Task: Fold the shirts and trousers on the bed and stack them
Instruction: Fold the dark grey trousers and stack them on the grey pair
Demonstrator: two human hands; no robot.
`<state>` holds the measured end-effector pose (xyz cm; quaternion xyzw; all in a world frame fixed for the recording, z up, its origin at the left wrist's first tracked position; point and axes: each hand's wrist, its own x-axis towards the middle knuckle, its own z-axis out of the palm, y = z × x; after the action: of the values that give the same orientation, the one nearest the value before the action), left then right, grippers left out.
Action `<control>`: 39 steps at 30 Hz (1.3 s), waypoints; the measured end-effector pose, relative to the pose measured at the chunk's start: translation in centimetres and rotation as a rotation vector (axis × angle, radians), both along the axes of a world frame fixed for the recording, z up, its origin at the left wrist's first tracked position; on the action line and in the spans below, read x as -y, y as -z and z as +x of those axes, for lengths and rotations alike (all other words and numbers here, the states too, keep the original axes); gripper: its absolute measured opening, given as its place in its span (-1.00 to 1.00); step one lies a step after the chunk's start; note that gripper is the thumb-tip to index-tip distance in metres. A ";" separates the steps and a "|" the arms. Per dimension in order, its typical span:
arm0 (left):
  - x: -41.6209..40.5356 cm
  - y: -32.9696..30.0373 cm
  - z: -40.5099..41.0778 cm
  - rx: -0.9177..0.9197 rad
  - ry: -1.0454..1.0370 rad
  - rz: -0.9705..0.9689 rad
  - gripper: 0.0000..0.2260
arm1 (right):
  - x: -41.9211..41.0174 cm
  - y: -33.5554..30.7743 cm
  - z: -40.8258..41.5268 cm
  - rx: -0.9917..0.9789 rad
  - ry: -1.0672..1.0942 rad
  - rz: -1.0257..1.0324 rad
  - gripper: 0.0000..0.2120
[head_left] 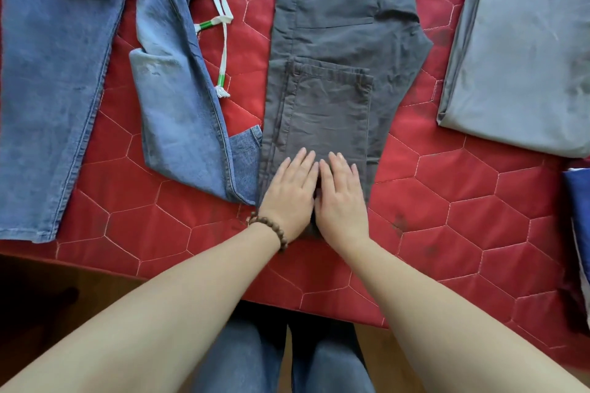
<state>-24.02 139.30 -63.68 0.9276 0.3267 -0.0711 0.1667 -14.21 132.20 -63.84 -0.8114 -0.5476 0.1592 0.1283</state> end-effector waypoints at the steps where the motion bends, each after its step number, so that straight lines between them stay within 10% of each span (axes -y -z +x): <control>1: 0.1 1.0 -0.1 -0.080 0.035 -0.002 -0.51 | -0.1 0.9 -0.4 0.012 -0.020 -0.043 -0.50; 13: -1.0 2.2 -3.0 -0.013 0.008 0.072 -0.47 | 3.6 2.9 2.2 0.191 -0.060 -0.227 -0.37; 18: -6.3 0.4 0.7 0.251 -0.071 0.172 -0.77 | -0.2 1.5 4.5 0.228 -0.055 0.089 -0.63; 25: -12.6 3.0 6.0 -0.073 0.074 0.105 -0.48 | -10.2 3.6 8.0 0.218 -0.125 -0.075 -0.48; 36: -18.0 3.8 2.2 0.022 0.288 0.035 -0.54 | -7.2 3.3 15.6 0.267 -0.239 -0.205 -0.45; 39: -19.7 2.4 0.5 0.043 0.413 0.112 -0.24 | -6.4 1.5 18.0 0.305 -0.392 -0.121 -0.33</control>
<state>-23.54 159.02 -66.12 0.9839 0.1296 -0.0658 0.1035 3.82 138.60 -65.38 -0.7104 -0.6971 0.0892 -0.0378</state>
